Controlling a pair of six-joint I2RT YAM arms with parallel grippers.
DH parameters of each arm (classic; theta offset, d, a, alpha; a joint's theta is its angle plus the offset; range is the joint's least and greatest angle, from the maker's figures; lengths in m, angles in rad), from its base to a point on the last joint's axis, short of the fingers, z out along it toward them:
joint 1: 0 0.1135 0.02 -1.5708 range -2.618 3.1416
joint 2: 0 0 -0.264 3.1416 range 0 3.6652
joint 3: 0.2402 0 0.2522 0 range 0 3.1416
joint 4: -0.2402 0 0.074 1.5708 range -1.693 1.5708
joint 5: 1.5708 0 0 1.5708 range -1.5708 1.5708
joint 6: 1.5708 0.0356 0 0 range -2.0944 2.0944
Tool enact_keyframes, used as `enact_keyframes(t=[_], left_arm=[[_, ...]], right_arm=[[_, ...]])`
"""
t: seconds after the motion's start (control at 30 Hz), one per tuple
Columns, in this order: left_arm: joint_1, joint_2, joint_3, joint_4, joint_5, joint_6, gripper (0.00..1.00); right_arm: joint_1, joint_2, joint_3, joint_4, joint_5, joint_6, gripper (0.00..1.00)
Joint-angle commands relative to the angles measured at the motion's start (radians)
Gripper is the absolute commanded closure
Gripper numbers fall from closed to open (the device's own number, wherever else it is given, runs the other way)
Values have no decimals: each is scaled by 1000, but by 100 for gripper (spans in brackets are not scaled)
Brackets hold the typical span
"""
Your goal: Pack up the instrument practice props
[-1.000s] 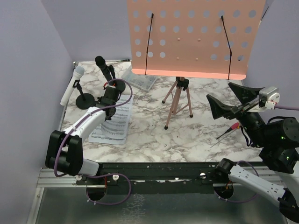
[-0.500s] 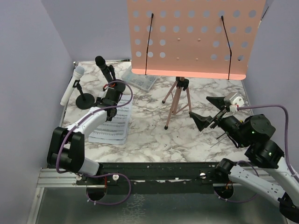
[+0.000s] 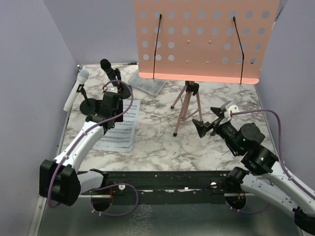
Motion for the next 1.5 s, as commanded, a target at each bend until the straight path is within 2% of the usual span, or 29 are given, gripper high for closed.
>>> enact_keyframes(t=[0.0, 0.13, 0.23, 0.37, 0.5, 0.63, 0.93, 1.17, 1.47], left_arm=[[-9, -124, -27, 54, 284, -77, 24], [-15, -230, -95, 199, 460, -123, 18], [-28, -300, -166, 363, 575, -184, 17], [-65, -365, -253, 588, 637, -250, 16], [-125, -383, -292, 750, 641, -253, 16], [-196, -357, -282, 824, 616, -247, 16], [-304, -256, -217, 920, 574, -247, 16], [-337, -158, -168, 1030, 593, -243, 16], [-375, -84, -112, 1089, 592, -219, 16]], right_arm=[[4, 2, -71, 222, 99, 27, 0], [3, 17, -164, 450, 144, -5, 0], [3, 76, -174, 538, 175, -18, 0], [-4, 175, -144, 582, 176, 19, 1], [-32, 225, -170, 692, 132, 50, 9], [-91, 238, -210, 782, 104, 56, 14], [-290, 267, -225, 832, -165, 49, 21], [-325, 340, -155, 792, -318, 20, 31], [-327, 393, -130, 796, -361, -18, 36]])
